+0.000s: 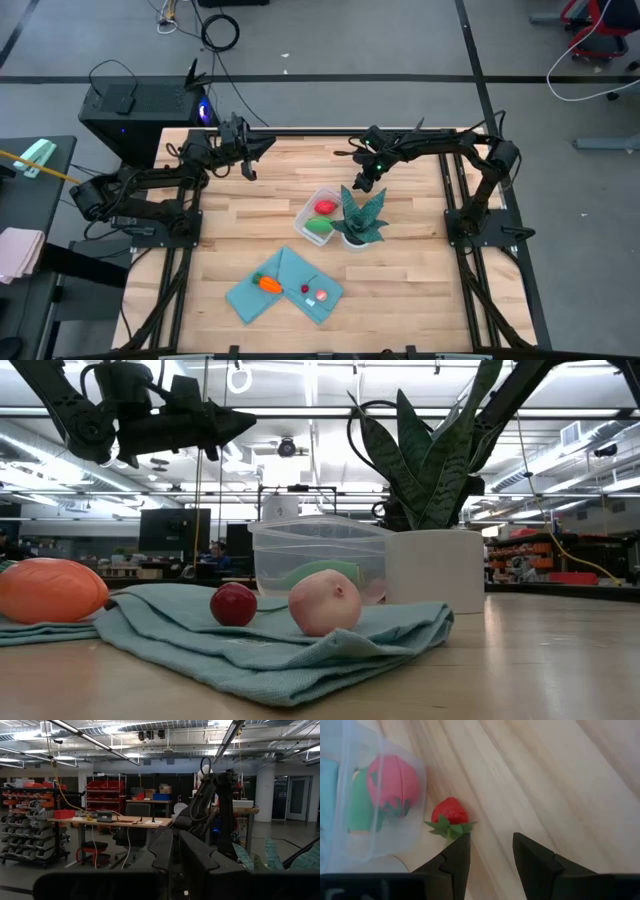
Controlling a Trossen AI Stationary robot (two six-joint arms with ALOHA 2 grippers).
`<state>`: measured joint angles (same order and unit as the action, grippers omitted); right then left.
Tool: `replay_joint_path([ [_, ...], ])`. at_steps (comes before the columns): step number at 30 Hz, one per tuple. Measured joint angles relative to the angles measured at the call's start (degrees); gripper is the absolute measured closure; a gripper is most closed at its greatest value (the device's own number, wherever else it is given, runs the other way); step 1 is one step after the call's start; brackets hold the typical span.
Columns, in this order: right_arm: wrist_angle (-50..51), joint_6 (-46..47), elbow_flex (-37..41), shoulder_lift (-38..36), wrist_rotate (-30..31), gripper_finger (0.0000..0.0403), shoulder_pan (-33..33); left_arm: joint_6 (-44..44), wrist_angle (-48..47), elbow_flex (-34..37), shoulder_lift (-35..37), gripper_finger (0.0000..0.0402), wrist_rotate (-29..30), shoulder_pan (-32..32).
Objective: Pick and placing Produce into tupperware
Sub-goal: Put the strawberry into the container
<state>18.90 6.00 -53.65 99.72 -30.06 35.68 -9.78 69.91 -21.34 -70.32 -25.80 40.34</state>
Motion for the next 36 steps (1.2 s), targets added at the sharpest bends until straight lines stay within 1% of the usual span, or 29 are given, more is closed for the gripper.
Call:
replay_joint_path([
  [9, 0.90, -0.68, 0.00, -0.02, 0.36, 0.0217, 0.00, 0.08, -0.04, 0.00, 0.00, 0.0369, 0.00, 0.00],
  [16, 1.18, -1.70, 0.00, -0.02, 0.52, 0.0220, -0.21, 0.08, -0.02, 0.00, 0.00, 0.0361, 0.00, 0.00],
  [27, 1.25, -1.57, 0.00, -0.02, 2.37, 0.0218, -2.26, 0.06, -0.04, 0.00, 0.00, 0.0372, 0.00, 0.00],
  [36, 1.22, -1.13, 0.02, -0.02, 3.25, 0.0218, -2.93, 0.06, -0.03, 0.00, 0.00, 0.0361, 0.00, 0.00],
])
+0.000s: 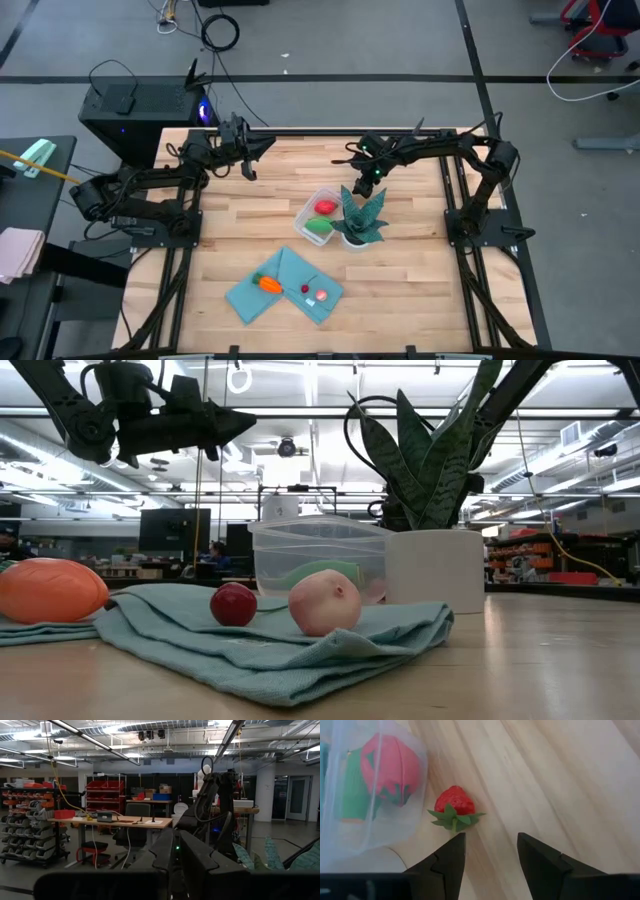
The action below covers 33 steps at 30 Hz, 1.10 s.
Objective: Pick and placing Produce into tupperware
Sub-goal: Put the strawberry into the container
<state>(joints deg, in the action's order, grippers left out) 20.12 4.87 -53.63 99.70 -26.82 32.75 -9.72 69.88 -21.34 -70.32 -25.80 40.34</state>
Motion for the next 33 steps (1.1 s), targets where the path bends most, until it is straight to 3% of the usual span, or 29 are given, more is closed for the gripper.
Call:
replay_joint_path([
  [33, -0.17, 0.72, 0.00, 0.00, 1.71, 0.0219, -2.69, -0.16, -0.01, -0.02, -0.02, 0.0370, 0.00, 0.00],
])
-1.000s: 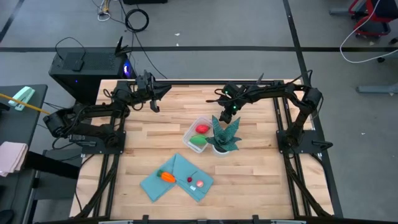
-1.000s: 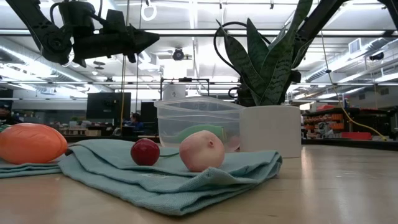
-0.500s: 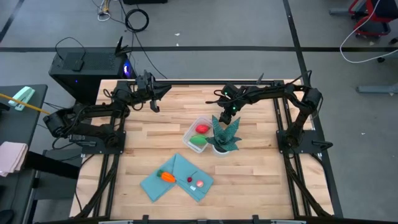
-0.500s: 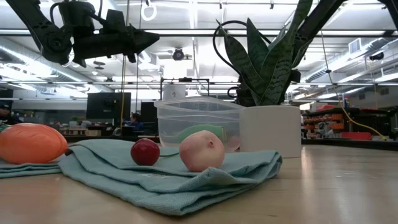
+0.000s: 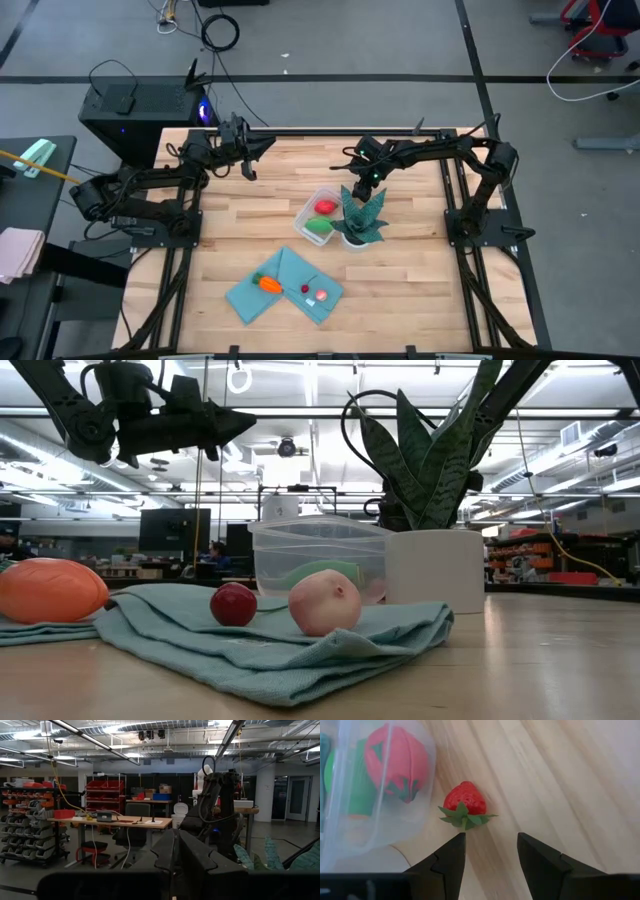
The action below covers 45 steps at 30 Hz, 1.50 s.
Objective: Pick and placing Produce into tupperware
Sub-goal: Put the strawberry into the container
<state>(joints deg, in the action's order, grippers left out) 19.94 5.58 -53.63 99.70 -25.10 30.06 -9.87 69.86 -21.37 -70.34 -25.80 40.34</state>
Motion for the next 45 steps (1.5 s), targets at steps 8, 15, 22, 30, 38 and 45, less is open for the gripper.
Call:
replay_joint_path([
  [8, -0.07, 0.02, 0.00, 0.00, 0.48, 0.0219, 0.00, -0.02, -0.02, 0.00, 0.02, 0.0362, 0.00, 0.00],
  [15, -0.09, 0.57, 0.00, 0.00, 1.09, 0.0219, 0.00, -0.04, -0.06, 0.00, 0.00, 0.0370, 0.00, 0.00],
  [22, -0.09, 0.74, 0.01, 0.00, 1.11, 0.0219, 0.00, -0.04, -0.04, 0.00, 0.01, 0.0368, 0.00, 0.00],
  [30, -0.08, 0.89, 0.02, 0.00, 1.73, 0.0219, 0.00, -0.04, -0.04, 0.00, 0.00, 0.0362, 0.00, 0.00],
  [38, -0.07, 1.55, 0.02, 0.00, 2.15, 0.0219, 0.00, -0.05, -0.04, 0.00, 0.01, 0.0372, 0.00, 0.00],
  [45, -0.04, 1.55, 0.02, 0.00, 2.36, 0.0235, 0.00, -0.04, -0.04, 0.00, 0.02, 0.0365, 0.00, 0.00],
])
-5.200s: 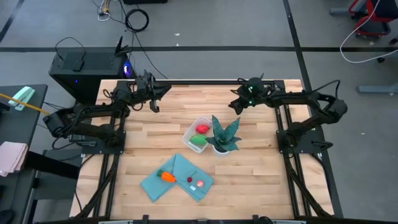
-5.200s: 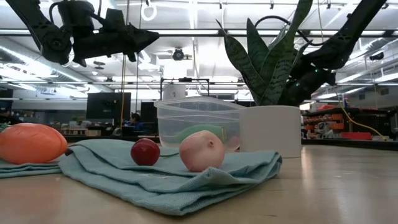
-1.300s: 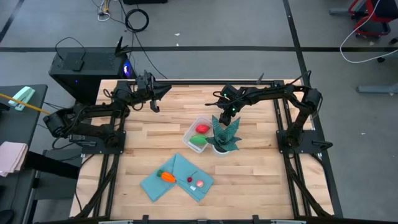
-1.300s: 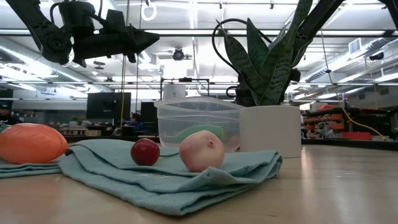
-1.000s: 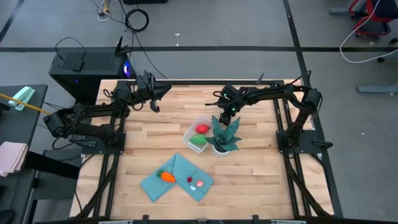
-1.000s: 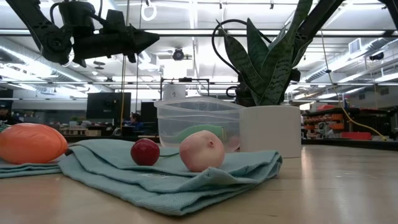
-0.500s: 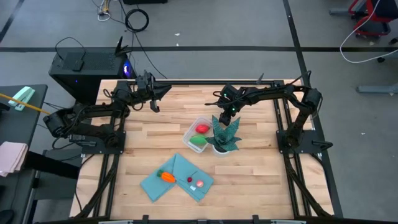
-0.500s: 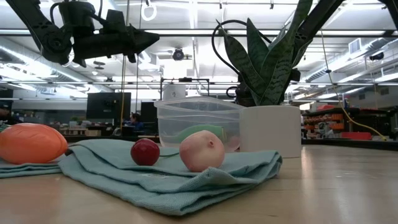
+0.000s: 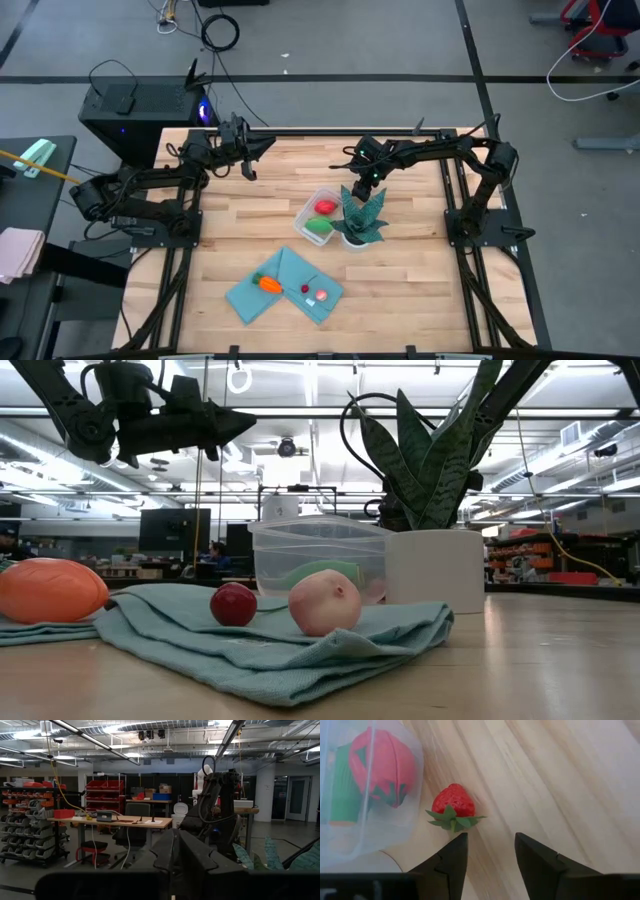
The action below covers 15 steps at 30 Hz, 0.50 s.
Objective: Pick and placing Produce into tupperware
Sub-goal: Put the strawberry into the container
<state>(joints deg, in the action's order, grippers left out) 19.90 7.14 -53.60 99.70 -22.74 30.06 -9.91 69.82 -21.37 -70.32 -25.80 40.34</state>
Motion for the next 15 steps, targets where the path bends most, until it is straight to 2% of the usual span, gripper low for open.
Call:
replay_joint_path([
  [5, 0.00, -0.03, 0.00, 0.00, 0.00, 0.0274, 0.00, 0.00, 0.00, 0.00, -0.01, 0.0361, 0.00, 0.00],
  [13, 0.00, -1.33, 0.00, 0.00, 0.02, 0.0383, 0.01, 0.02, 0.00, 0.00, -0.02, 0.0371, 0.00, 0.00],
  [15, 0.00, -2.09, 0.00, 0.00, 0.07, 0.0396, 0.01, 0.02, 0.00, 0.00, 0.00, 0.0371, 0.00, 0.00],
])
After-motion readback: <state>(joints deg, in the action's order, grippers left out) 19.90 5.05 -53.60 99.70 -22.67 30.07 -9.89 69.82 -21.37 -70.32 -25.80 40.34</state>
